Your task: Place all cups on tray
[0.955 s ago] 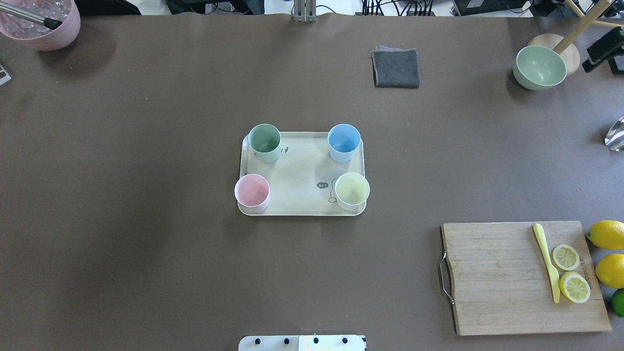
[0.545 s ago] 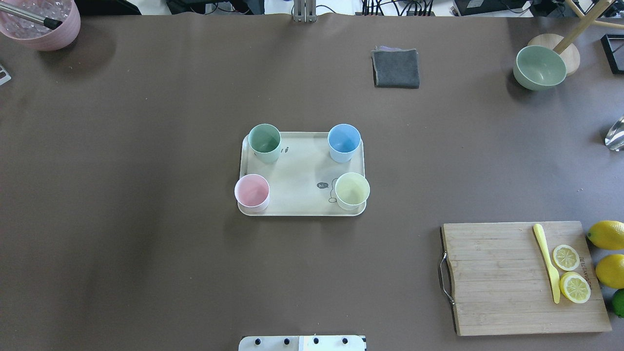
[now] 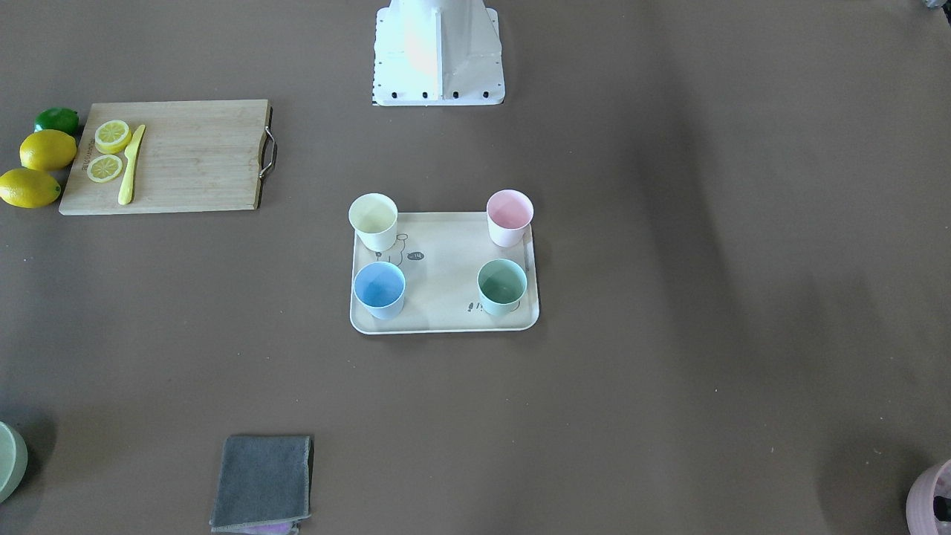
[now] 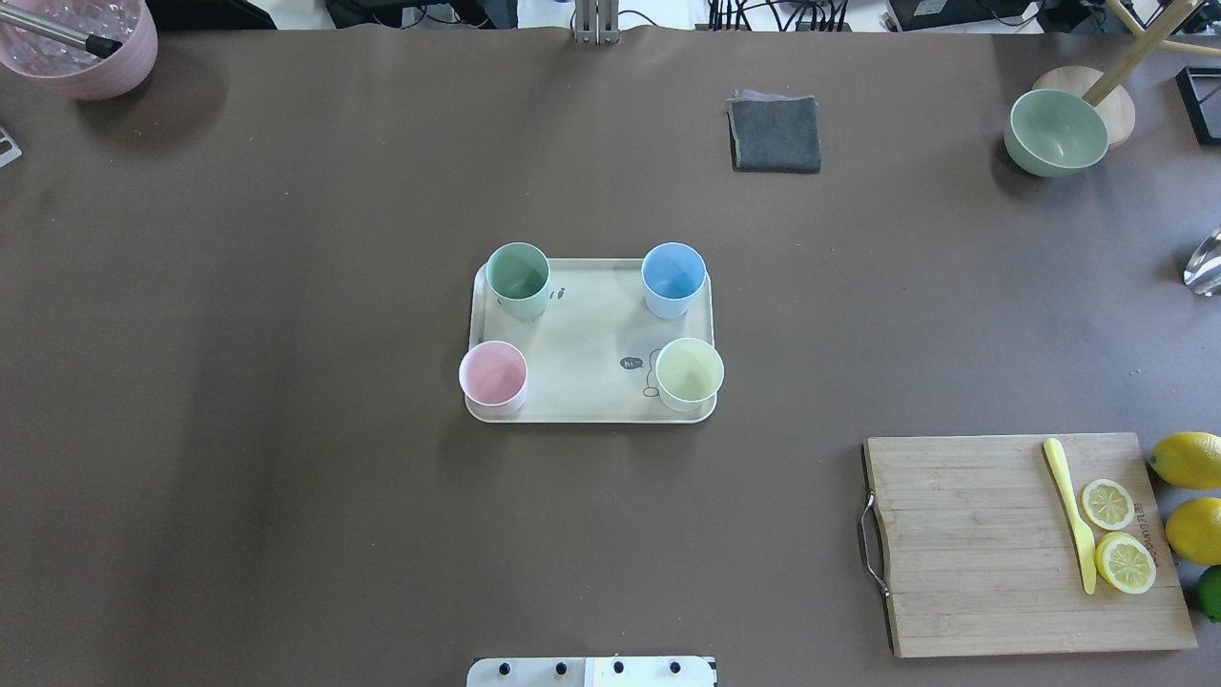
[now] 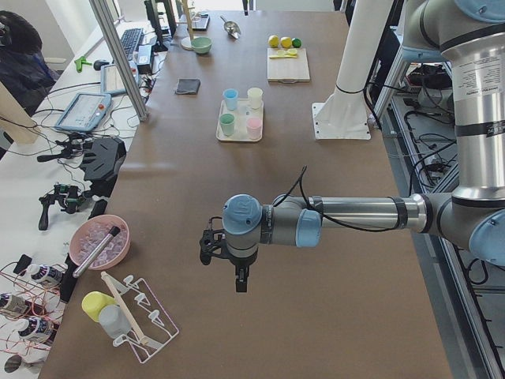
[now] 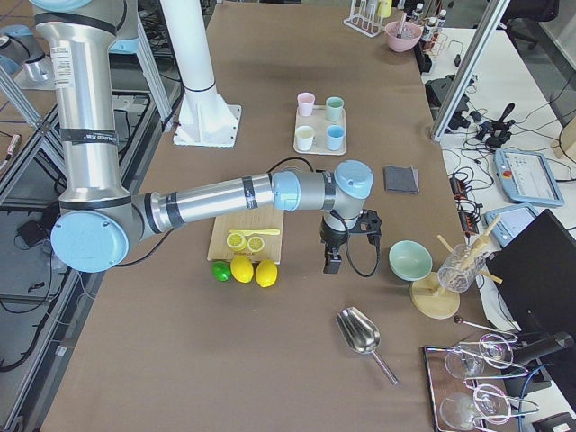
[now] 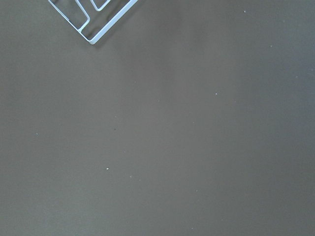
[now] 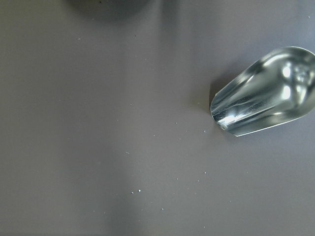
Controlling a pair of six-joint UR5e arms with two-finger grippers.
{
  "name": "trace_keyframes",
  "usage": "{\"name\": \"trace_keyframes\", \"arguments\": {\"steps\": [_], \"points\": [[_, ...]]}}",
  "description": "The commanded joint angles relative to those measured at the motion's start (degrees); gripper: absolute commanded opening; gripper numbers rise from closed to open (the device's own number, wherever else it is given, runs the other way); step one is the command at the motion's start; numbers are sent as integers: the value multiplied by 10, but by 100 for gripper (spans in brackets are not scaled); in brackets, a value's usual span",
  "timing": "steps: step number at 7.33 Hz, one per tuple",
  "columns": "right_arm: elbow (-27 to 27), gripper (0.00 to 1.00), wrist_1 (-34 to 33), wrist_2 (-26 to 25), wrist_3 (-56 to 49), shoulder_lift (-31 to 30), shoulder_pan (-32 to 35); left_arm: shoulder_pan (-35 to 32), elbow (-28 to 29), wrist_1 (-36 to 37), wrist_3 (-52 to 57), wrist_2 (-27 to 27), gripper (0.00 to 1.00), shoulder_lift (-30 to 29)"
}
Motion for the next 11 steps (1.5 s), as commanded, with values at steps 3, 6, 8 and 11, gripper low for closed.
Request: {"name": "trace_keyframes", "arguments": {"steps": [3, 6, 8, 11], "points": [[4, 100, -75, -7, -71, 14, 24, 35, 4, 130, 74, 0, 98, -76], [4, 100, -69, -34, -99, -54, 92, 31, 4, 132, 70, -1, 98, -71], [13, 100, -69, -36, -98, -62, 121, 30, 6, 127, 72, 1, 98, -55], [14, 100, -69, -33, -97, -59, 121, 24, 4, 126, 72, 39, 98, -51]]}}
